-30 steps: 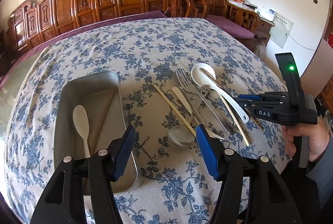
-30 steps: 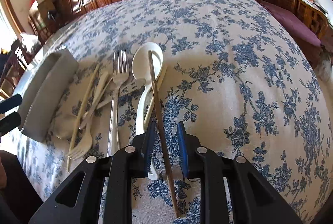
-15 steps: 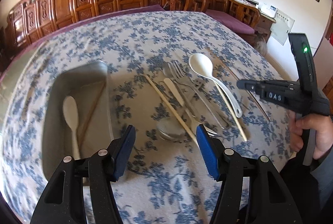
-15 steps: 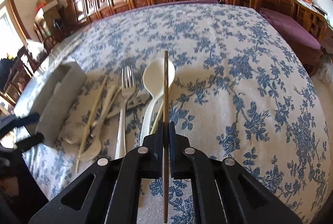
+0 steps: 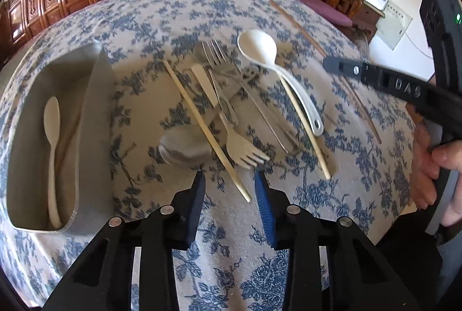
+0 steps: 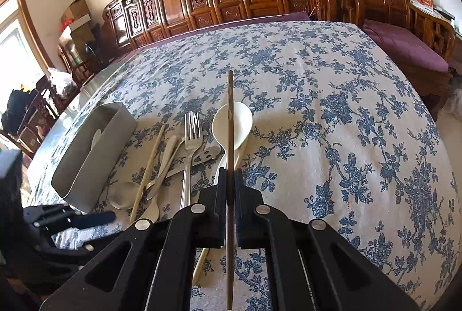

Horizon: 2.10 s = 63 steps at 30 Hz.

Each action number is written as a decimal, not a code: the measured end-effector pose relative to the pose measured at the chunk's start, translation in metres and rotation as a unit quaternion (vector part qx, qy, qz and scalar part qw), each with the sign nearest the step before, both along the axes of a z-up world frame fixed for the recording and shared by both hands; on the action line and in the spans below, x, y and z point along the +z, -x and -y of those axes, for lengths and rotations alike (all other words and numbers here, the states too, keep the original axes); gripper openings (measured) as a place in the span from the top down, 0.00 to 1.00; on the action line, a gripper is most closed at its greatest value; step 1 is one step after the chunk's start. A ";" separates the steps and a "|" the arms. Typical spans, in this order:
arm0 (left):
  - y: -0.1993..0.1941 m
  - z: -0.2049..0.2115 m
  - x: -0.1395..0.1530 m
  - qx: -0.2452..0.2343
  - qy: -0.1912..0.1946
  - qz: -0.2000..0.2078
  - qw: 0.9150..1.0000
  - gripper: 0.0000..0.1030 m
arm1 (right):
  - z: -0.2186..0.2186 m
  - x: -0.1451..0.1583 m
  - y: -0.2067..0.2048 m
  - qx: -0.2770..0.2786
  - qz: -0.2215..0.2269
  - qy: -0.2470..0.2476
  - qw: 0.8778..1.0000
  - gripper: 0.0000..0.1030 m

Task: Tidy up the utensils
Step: 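Grasp another wooden chopstick with the left gripper while the right gripper lifts its chopstick, then carry the chopstick into the grey tray and open the left gripper while the right gripper carries its chopstick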

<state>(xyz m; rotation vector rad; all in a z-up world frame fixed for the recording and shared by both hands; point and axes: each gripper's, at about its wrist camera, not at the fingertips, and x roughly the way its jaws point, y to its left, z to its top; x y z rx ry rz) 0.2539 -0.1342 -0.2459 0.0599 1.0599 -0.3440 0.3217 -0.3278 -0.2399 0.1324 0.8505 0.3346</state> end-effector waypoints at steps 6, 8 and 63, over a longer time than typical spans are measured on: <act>-0.002 0.002 -0.008 0.009 -0.002 -0.005 1.000 0.75 | -0.005 0.000 0.000 0.005 0.000 0.002 1.000 0.94; -0.003 0.002 -0.009 0.012 -0.001 -0.003 1.000 0.84 | -0.007 0.000 0.000 0.006 0.000 0.003 1.000 0.94; 0.031 -0.146 0.060 0.098 -0.024 0.043 0.994 0.96 | -0.081 0.010 0.024 0.092 0.022 0.025 0.995 0.94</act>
